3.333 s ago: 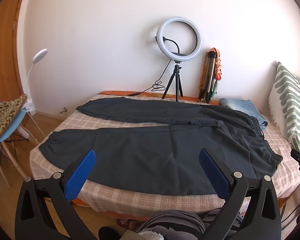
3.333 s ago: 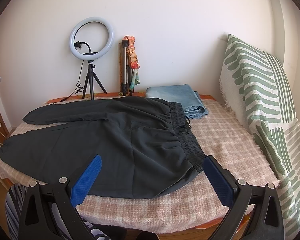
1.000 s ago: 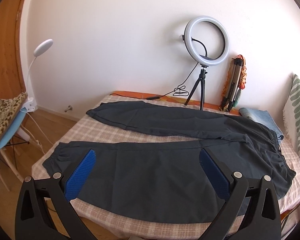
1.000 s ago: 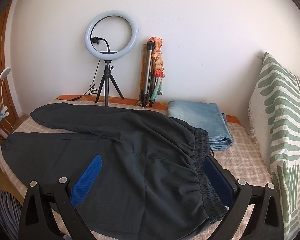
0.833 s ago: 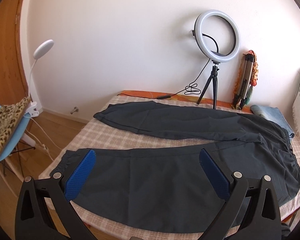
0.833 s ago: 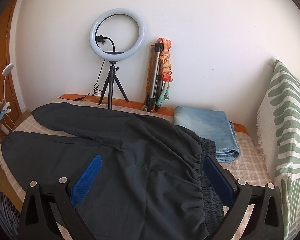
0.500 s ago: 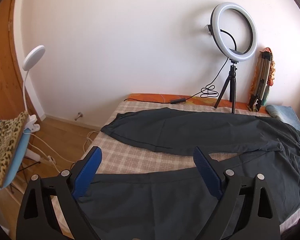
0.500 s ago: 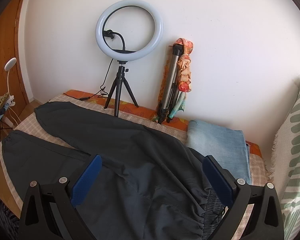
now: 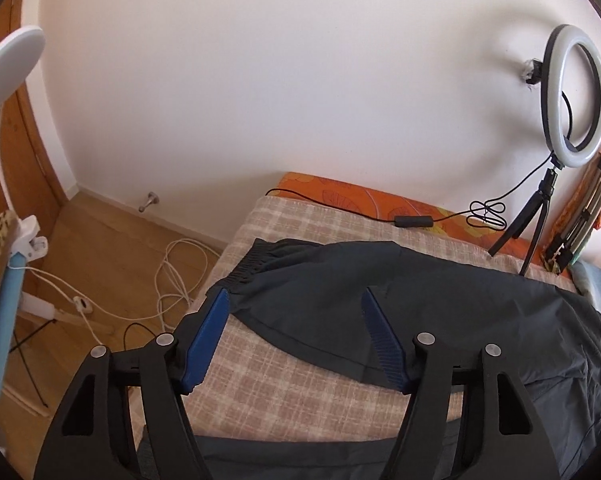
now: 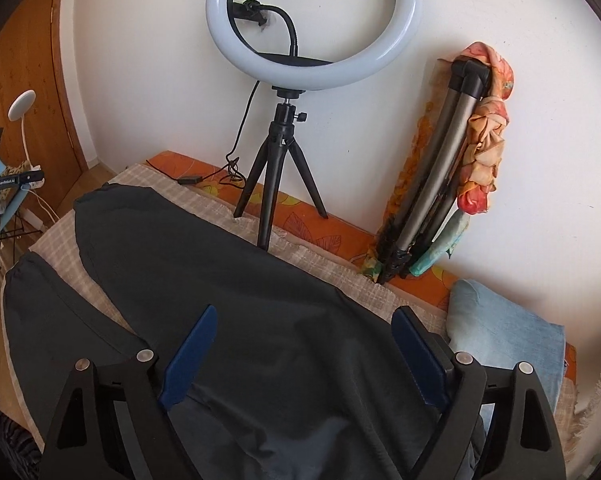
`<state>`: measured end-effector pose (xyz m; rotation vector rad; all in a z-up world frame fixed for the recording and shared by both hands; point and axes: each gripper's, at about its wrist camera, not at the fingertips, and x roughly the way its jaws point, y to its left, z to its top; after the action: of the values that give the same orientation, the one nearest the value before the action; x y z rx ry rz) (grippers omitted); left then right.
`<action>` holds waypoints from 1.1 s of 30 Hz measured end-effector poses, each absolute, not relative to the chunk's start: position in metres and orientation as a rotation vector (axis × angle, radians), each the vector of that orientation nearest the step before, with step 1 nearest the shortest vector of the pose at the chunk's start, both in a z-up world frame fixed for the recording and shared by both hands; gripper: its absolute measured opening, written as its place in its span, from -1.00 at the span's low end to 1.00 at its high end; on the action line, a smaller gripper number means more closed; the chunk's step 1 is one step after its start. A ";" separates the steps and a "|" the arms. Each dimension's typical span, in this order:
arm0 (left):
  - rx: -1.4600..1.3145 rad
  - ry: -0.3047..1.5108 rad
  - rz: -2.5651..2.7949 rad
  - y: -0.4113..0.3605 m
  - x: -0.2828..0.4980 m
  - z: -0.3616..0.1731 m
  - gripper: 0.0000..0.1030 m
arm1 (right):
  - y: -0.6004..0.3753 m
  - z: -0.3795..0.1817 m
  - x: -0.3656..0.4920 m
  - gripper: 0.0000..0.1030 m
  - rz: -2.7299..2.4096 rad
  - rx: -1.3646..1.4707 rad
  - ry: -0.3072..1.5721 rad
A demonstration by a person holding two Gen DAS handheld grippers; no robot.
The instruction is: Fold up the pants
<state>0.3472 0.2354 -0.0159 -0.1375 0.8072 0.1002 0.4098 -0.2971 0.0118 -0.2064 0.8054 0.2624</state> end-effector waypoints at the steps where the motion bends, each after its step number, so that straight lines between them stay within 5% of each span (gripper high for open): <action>1: -0.150 0.822 0.100 0.240 0.357 -0.021 0.24 | -0.295 0.004 0.419 0.70 0.268 -0.210 0.821; 15: -0.287 0.969 0.164 0.285 0.471 -0.104 0.16 | -0.275 -0.077 0.522 0.59 0.337 -0.230 0.972; 29: -0.292 1.023 0.192 0.278 0.503 -0.142 0.15 | -0.268 -0.118 0.555 0.59 0.423 -0.209 1.052; 33: -0.221 1.018 0.226 0.268 0.507 -0.146 -0.01 | -0.267 -0.126 0.559 0.60 0.440 -0.208 1.069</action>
<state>0.5073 0.2684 -0.1458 -0.2210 1.0185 0.2260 0.5586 -0.2668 -0.1263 -0.2082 1.0691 0.4396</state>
